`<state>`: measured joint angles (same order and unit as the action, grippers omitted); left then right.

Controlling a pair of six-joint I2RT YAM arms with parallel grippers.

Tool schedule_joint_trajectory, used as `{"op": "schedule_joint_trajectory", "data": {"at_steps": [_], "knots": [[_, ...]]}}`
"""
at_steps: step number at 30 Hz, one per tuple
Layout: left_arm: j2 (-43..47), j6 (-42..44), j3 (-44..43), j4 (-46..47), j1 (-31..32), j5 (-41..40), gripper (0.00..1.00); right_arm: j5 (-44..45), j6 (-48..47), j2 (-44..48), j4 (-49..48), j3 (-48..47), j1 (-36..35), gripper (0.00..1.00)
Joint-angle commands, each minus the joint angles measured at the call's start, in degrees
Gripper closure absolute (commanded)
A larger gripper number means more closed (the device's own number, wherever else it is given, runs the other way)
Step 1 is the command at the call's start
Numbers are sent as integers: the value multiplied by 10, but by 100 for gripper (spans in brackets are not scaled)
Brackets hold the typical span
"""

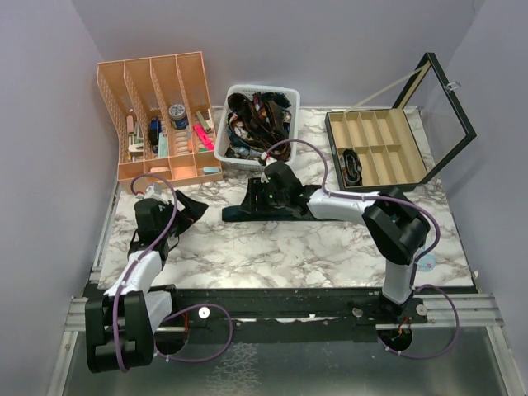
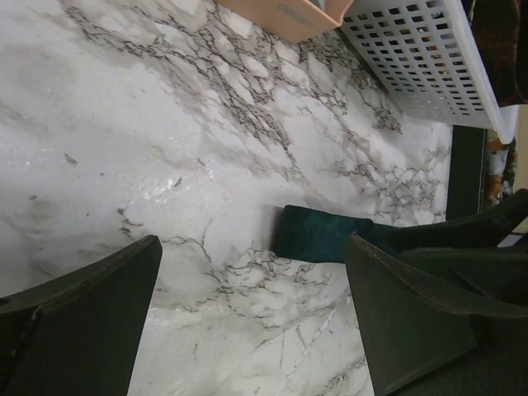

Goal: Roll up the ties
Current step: Roll the tie at the center of the board.

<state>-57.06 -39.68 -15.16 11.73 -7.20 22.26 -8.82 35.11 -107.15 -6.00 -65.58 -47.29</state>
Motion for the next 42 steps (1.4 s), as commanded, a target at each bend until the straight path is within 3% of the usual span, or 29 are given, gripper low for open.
{"op": "schedule_joint_trajectory", "data": {"at_steps": [1,6,15,34,42], "knots": [[-15,7,7,48,-4,60,10,12,25,-28,33,-36,0,51],[-21,8,7,57,-2,71,13,25,6,-25,34,-40,0,58],[-77,18,-14,73,32,88,14,57,-17,-38,89,-59,2,61],[-161,-15,-33,141,151,0,15,79,-57,-62,129,-65,10,78],[-196,-22,-33,183,175,-17,24,83,-53,-69,138,-57,10,84]]}}
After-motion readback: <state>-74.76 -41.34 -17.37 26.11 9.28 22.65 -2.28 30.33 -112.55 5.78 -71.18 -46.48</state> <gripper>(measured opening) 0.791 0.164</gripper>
